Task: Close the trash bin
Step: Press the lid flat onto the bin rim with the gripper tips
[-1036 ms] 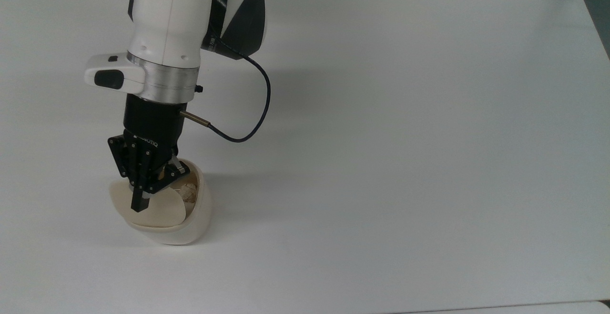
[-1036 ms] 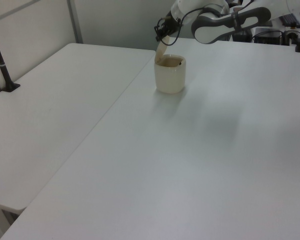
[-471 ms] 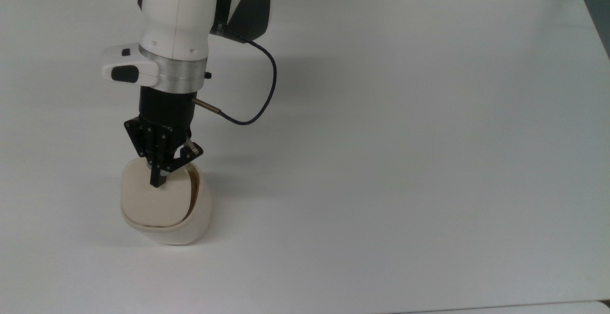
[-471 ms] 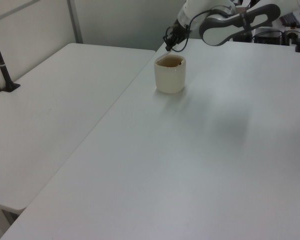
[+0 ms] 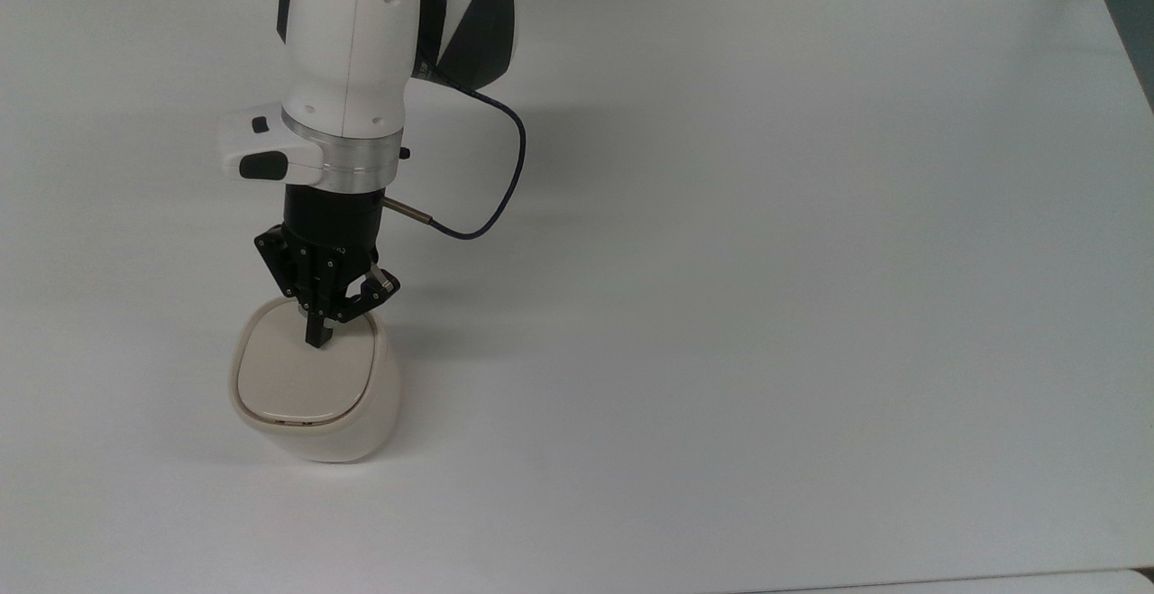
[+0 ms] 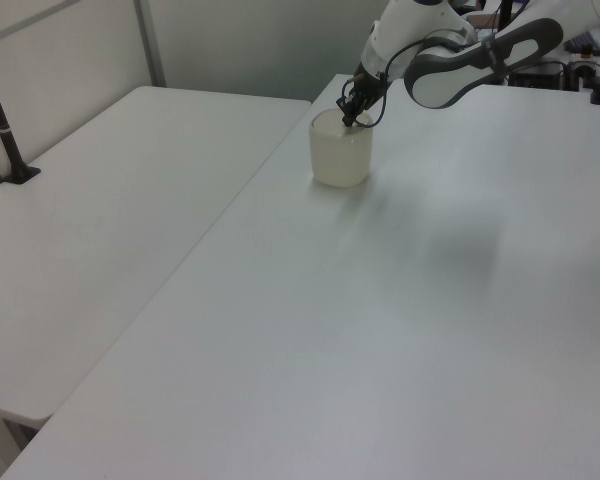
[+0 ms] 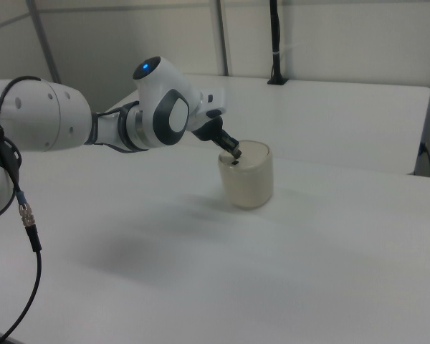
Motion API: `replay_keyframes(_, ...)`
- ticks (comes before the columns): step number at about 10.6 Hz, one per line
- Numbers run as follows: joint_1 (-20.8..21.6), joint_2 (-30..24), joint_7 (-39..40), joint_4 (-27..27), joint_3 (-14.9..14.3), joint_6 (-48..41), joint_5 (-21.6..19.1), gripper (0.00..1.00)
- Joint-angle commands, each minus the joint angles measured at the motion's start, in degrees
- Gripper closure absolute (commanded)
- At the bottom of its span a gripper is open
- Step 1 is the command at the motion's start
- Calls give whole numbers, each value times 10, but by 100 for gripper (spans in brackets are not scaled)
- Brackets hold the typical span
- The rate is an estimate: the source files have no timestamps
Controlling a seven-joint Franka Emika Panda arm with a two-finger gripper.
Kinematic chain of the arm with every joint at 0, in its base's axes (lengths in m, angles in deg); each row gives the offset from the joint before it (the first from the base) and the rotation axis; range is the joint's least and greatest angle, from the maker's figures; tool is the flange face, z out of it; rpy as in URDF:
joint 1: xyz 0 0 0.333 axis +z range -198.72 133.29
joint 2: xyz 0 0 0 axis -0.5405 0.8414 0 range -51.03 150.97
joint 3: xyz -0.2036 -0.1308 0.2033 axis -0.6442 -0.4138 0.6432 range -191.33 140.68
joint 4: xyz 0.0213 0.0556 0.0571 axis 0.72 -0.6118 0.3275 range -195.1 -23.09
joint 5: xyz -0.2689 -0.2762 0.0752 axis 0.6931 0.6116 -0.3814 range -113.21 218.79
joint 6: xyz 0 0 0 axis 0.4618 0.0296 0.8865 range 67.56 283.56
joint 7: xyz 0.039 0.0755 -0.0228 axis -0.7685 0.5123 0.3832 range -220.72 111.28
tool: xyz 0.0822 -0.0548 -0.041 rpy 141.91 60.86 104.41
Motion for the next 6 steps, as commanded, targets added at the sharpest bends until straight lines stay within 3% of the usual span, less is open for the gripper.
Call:
replay_keyframes(1, -10, -13, 11, -35, 13, -9, 7, 100)
replay_keyframes(6, -12, -153, 14, -36, 25, -193, -42, 100)
